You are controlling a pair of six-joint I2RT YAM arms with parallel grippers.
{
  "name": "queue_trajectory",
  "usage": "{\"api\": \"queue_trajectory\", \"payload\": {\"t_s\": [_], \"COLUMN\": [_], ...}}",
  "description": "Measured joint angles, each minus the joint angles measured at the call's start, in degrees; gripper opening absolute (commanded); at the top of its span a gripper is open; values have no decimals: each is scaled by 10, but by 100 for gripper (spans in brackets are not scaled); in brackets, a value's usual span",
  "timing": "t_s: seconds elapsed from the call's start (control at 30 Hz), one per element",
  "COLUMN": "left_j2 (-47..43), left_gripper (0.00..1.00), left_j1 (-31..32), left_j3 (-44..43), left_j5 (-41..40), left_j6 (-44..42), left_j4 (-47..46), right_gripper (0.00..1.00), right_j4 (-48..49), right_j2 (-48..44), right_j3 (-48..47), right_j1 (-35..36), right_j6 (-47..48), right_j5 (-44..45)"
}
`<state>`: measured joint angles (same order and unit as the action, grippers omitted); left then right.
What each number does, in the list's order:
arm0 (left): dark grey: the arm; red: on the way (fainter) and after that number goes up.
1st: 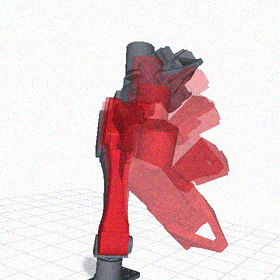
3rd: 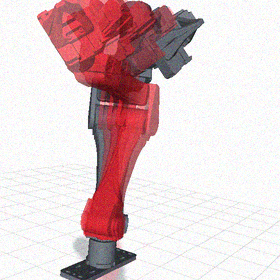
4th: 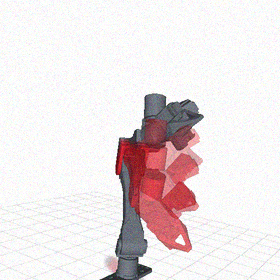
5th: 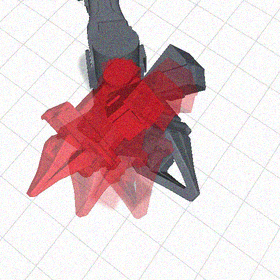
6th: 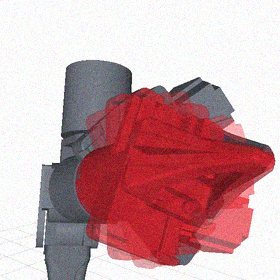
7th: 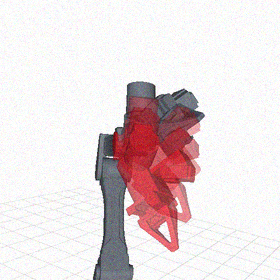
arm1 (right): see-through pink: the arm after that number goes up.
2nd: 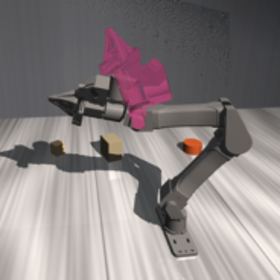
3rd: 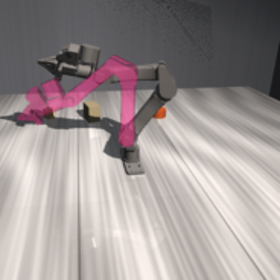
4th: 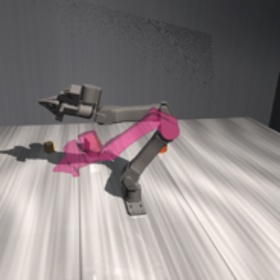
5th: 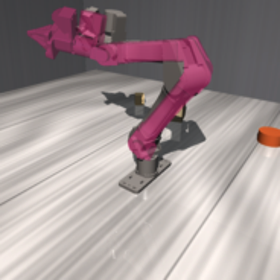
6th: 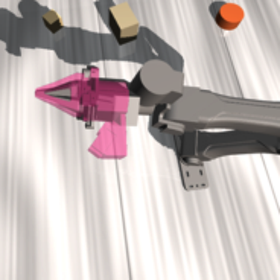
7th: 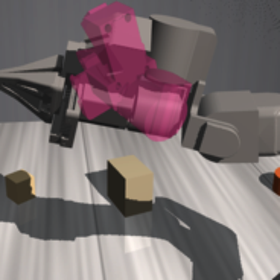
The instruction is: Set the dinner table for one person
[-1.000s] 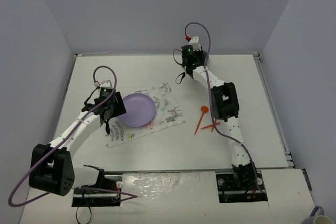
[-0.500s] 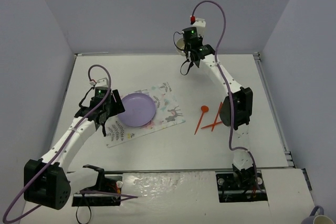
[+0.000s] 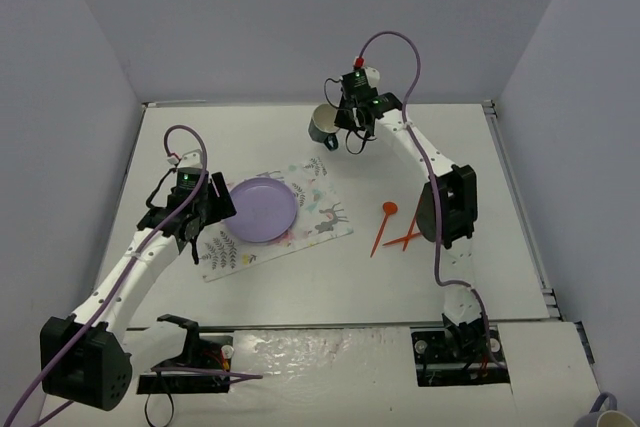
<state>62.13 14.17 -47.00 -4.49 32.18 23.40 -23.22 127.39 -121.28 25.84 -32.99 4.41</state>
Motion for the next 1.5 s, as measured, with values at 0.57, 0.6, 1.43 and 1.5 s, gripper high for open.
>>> {"api": "queue_trajectory", "payload": {"t_s": [0.57,0.6,1.43,1.5], "left_j2": [0,0,3,7], "left_gripper": [59,59,59,59], "left_j1": [0,0,0,0], "left_j3": [0,0,0,0], "left_j5": [2,2,0,0], "left_j6": [0,0,-1,-1], "left_j4": [0,0,-1,-1], "right_gripper": [0,0,55,57], "right_j4": [-14,-17,-36,-34], "right_j2": [0,0,-4,-4], "right_j3": [27,33,78,66], "right_j1": [69,73,64,64], "right_j6": [-17,-16,0,4], "right_j5": [-22,-18,66,65]}}
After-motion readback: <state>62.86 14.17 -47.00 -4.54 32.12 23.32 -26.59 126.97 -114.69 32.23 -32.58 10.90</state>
